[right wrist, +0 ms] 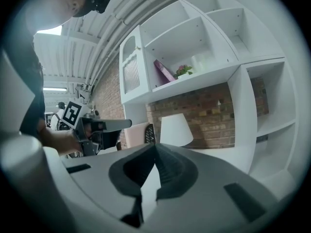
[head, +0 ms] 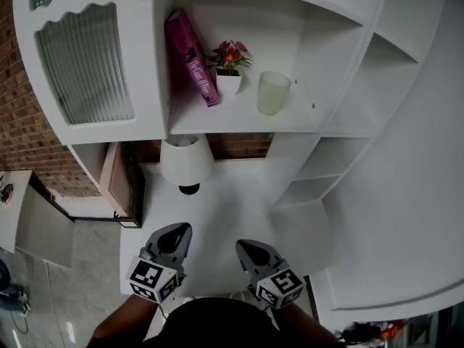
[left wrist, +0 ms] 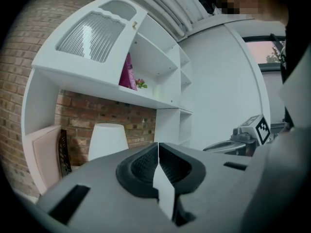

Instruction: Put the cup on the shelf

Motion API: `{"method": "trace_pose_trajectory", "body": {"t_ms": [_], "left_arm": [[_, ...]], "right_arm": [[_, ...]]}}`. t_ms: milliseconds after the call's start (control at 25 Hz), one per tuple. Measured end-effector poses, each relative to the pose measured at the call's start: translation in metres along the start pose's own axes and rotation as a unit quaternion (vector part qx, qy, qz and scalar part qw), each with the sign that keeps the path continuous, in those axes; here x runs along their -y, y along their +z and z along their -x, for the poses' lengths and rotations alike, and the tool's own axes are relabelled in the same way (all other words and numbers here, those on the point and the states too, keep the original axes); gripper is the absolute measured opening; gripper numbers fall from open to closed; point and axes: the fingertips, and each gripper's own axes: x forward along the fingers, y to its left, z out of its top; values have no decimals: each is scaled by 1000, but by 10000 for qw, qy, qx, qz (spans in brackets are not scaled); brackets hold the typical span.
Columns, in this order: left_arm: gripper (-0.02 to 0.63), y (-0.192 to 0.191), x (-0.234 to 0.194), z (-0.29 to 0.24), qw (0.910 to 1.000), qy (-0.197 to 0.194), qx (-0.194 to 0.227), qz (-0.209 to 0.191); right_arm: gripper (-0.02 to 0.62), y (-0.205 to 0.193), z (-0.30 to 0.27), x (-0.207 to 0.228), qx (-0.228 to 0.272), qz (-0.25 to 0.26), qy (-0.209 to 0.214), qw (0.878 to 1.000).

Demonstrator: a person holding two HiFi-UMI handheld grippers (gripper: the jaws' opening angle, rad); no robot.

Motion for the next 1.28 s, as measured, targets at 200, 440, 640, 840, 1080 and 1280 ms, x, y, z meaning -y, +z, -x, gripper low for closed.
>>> {"method": "trace_pose_trajectory", "body": {"t_ms": [200, 440, 640, 840, 1080, 1280], "left_arm": [[6, -11, 13, 1, 9999, -106, -22, -33], [6, -28, 24, 5, 9993, -268, -209, -157], [6, -40, 16, 11, 9996, -145, -251, -27], [6, -46, 8, 14, 9995, -64, -265, 142], [6, -46, 8, 13, 9996, -84, -244, 97], [6, -49, 8, 14, 9995, -95, -288, 108]], "right_arm": [[3, -2, -4, -2, 46, -33, 46, 10000], [4, -1, -7, -4, -13, 9, 89, 10000], [3, -6, -9, 0, -51, -39, 45, 10000], [3, -12, -16, -4, -162, -44, 84, 9998], [3, -15, -22, -5, -198, -43, 138, 9997], [3, -22, -24, -2, -168, -195, 108, 9996]]}}
